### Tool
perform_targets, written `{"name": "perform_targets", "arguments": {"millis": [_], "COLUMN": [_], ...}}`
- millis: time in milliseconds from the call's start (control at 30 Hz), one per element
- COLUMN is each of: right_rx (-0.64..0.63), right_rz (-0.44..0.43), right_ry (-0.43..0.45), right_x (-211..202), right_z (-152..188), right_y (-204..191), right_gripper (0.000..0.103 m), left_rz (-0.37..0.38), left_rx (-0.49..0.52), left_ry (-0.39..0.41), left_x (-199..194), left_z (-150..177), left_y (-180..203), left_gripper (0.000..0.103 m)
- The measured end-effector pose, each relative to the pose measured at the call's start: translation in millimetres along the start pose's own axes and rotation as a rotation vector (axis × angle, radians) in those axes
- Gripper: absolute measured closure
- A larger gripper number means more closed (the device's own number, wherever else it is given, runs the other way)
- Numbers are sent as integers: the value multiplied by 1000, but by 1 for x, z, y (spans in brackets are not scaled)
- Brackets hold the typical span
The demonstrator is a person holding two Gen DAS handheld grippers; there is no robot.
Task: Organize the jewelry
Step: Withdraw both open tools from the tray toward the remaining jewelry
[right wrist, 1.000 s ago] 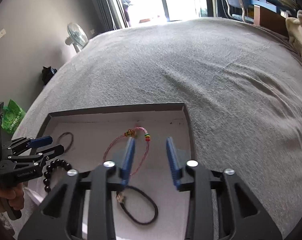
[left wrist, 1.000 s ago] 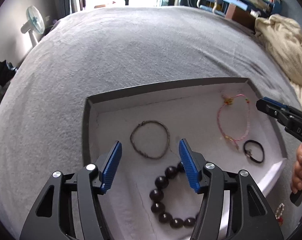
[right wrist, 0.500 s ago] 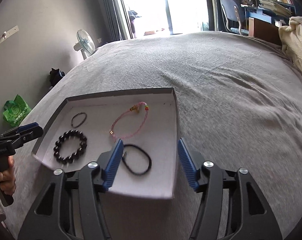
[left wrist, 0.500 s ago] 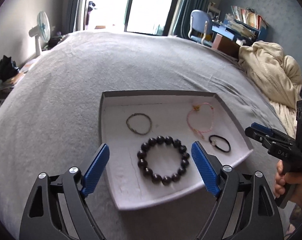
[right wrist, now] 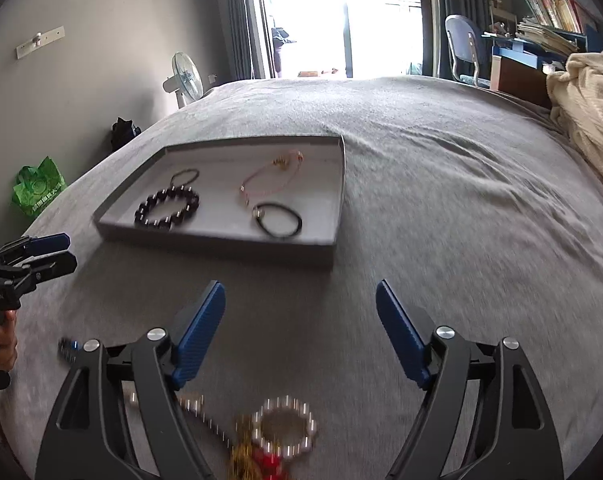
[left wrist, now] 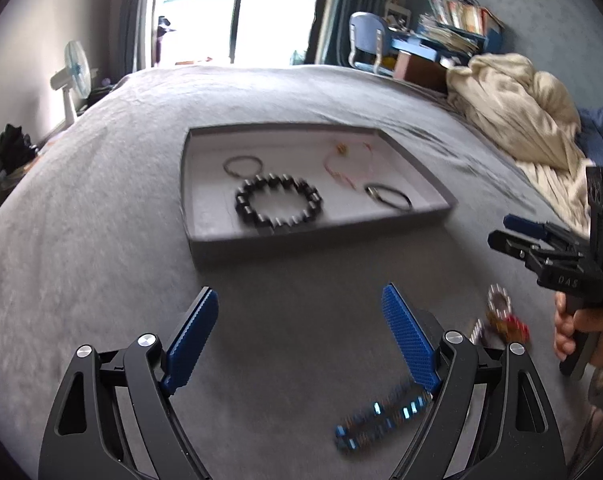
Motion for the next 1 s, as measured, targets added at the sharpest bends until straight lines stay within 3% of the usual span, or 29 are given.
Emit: {"name": "perform_targets", "arguments": {"millis": [267,667,867,1000], "right_rx": [95,187,154,113], "right_rz": [14,15,25,20], "right_ry": [12,9,-24,-39], "right_x": [-29,-53,-49,-46], "right_z": [43,82,86,87], "right_y": [10,16,7,0], "right_gripper": [24,20,30,38], "left_rz": [18,22,-9,-25], "left_rx": [54,8,37,61], "left_ry": [-27,-48,-67,-78], "left_x": [-8,-4,0,3], "left_z": [35,57,58,59], "left_y": [19,12,20,25], "left_gripper": [19,19,19,25]}}
Point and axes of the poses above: each gripper's, at about its wrist camera, not at the fingertips, and x roughly the way its jaws point, y to its right, z to its underside, the point moved 1 cm from there along x, roughly the way its jaws point, and after that the axes turned 4 degrees about -y, right-handed, at the moved point
